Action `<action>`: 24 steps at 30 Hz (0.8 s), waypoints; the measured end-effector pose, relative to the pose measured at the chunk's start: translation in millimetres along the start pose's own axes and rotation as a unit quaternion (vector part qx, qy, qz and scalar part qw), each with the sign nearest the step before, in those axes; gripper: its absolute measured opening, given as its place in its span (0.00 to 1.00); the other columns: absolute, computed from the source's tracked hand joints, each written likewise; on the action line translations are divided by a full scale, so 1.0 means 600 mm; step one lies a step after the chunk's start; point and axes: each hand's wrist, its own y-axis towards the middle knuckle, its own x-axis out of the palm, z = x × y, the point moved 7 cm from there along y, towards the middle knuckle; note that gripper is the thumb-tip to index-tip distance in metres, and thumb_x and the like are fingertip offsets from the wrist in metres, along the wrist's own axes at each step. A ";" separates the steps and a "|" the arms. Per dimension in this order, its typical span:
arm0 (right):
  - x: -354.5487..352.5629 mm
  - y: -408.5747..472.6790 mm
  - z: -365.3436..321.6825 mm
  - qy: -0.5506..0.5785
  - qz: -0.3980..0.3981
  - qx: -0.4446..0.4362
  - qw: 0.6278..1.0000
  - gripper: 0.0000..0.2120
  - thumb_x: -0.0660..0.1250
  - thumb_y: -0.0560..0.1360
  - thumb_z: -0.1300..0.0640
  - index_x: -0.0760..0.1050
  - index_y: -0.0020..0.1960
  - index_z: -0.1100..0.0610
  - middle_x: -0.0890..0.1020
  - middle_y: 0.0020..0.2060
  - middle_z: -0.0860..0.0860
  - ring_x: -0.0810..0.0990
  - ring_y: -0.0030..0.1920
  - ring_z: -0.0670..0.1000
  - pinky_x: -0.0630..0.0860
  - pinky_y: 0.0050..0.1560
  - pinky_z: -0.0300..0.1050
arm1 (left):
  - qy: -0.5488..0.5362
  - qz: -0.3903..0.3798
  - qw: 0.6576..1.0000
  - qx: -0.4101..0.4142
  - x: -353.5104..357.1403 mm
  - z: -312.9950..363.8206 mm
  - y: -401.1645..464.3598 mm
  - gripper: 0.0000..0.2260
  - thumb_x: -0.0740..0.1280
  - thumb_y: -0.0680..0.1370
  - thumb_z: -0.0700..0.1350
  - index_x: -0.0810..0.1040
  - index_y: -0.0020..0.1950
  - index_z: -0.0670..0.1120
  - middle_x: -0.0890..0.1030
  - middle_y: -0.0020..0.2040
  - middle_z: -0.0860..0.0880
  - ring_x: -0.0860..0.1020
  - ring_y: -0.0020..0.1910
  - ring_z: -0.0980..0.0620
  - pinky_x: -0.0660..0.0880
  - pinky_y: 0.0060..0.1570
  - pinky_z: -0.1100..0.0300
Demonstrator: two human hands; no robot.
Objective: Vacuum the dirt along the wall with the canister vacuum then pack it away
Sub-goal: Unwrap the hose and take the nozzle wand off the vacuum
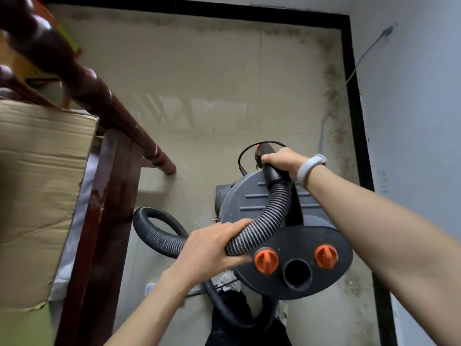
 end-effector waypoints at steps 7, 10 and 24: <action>0.017 -0.053 0.057 -0.043 -0.086 0.002 0.995 0.11 0.69 0.73 0.54 0.72 0.47 0.61 0.79 0.40 0.55 0.80 0.36 0.53 0.75 0.33 0.40 | -0.073 -0.276 0.955 -0.084 0.096 -0.003 -0.045 0.30 0.69 0.63 0.68 0.67 0.62 0.63 0.79 0.55 0.61 0.76 0.55 0.58 0.72 0.55 0.58; 0.035 -0.075 0.080 -0.085 -0.110 -0.028 0.990 0.14 0.68 0.73 0.52 0.72 0.51 0.61 0.79 0.43 0.56 0.79 0.42 0.55 0.75 0.43 0.45 | -0.180 -0.330 0.916 -0.137 0.125 -0.003 -0.068 0.29 0.72 0.64 0.66 0.73 0.62 0.60 0.78 0.53 0.60 0.76 0.52 0.60 0.71 0.55 0.64; 0.049 -0.191 0.209 -0.035 -0.015 -0.148 0.988 0.12 0.70 0.69 0.60 0.66 0.42 0.52 0.77 0.39 0.51 0.76 0.38 0.49 0.72 0.40 0.43 | -0.193 -0.031 0.947 -0.256 0.137 -0.029 -0.017 0.29 0.67 0.76 0.51 0.61 0.74 0.45 0.64 0.71 0.44 0.64 0.70 0.49 0.60 0.67 0.58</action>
